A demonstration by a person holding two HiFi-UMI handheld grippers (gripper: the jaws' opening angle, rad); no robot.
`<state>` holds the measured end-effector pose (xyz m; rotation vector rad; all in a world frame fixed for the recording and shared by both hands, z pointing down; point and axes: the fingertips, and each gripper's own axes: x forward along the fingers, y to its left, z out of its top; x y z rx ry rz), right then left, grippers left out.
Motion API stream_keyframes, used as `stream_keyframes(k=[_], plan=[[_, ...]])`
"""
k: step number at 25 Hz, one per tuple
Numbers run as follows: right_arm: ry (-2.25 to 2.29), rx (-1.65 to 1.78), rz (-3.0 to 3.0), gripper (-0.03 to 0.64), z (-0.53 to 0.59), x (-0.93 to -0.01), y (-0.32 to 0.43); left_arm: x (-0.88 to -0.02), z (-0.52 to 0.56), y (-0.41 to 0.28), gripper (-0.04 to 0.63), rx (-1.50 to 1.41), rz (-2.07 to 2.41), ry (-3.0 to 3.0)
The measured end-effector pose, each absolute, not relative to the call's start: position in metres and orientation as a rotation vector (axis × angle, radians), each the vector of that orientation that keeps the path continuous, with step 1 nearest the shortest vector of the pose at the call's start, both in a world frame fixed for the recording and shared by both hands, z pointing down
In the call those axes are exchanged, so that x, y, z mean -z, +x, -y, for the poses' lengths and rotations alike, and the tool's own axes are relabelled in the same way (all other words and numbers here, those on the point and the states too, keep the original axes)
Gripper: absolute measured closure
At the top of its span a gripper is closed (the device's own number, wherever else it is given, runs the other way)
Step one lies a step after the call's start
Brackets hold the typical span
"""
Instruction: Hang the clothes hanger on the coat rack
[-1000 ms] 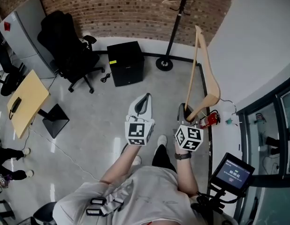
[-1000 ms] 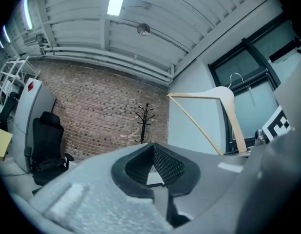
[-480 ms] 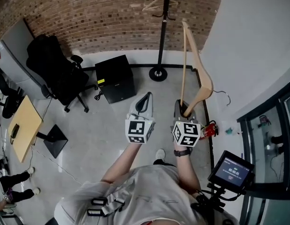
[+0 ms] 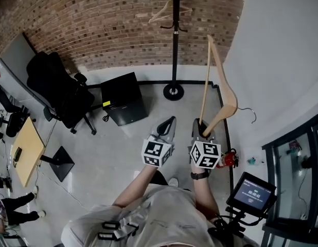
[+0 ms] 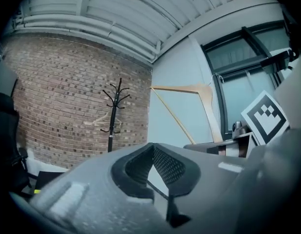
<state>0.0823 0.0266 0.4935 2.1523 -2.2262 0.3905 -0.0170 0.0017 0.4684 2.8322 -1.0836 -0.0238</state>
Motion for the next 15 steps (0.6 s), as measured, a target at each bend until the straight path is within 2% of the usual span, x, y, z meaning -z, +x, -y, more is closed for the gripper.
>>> stream_keyframes(k=[4, 15], plan=[[2.116, -0.454, 2.225, 0.588, -0.002, -0.512, 0.084, -0.479, 0.030, -0.018, 0.595, -0.003, 1.134, 2.812], [2.050, -0.458, 2.222, 0.582, 0.170, -0.545, 0.107, -0.497, 0.224, 0.016, 0.595, 0.046, 1.166, 2.784]])
